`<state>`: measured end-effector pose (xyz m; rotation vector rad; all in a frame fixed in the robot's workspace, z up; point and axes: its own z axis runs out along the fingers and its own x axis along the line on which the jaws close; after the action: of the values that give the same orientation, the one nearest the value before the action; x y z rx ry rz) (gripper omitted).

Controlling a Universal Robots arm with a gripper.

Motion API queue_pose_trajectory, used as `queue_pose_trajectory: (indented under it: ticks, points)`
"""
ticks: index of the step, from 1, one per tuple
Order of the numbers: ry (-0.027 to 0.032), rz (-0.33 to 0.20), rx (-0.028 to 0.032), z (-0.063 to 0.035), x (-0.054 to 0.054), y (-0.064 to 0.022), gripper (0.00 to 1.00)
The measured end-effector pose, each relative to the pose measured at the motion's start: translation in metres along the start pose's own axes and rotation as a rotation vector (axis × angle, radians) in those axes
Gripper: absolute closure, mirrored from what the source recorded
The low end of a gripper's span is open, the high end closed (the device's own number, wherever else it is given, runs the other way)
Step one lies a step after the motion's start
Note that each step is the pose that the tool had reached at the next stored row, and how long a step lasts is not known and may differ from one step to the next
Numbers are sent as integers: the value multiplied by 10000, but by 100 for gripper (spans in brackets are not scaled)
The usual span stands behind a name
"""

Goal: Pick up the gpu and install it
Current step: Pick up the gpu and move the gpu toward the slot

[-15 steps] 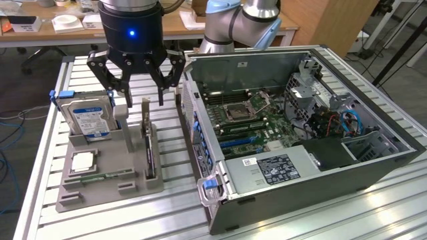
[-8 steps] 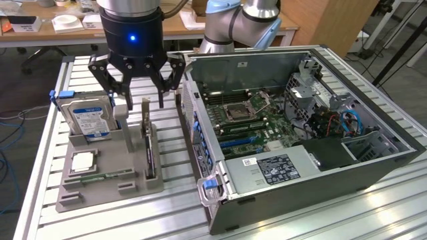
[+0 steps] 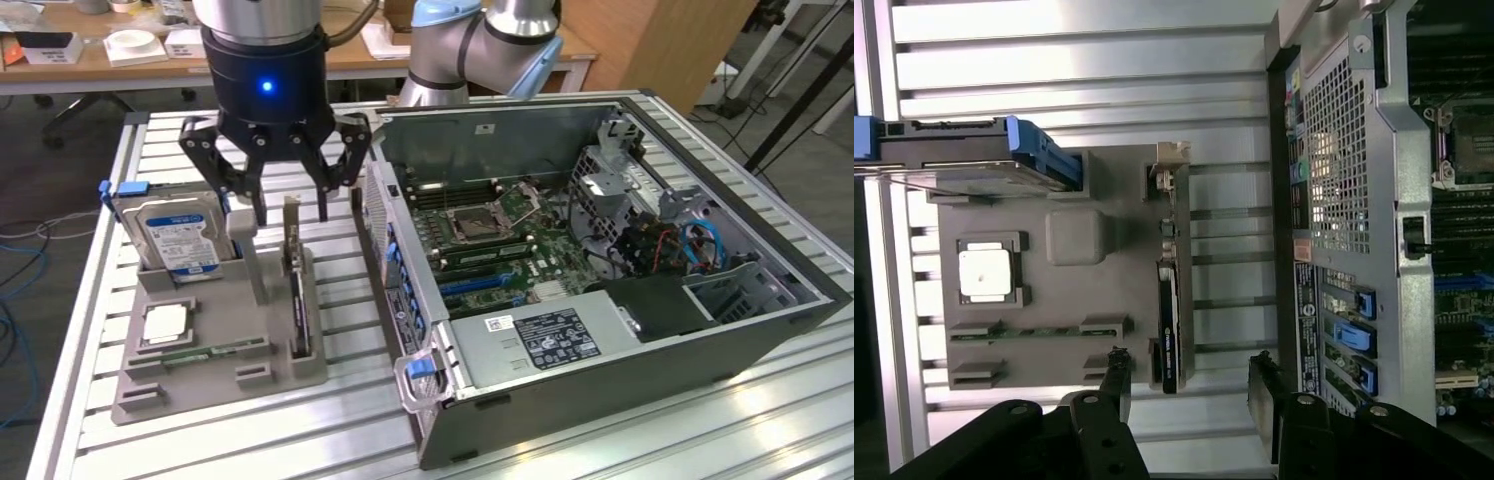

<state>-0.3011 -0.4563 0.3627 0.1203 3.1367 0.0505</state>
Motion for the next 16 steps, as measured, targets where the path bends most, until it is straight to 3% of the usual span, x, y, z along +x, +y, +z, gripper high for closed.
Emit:
queue_pose_trajectory:
  ticks: [16]
  points:
    - [-1, 0, -1, 69, 0, -3, 41]
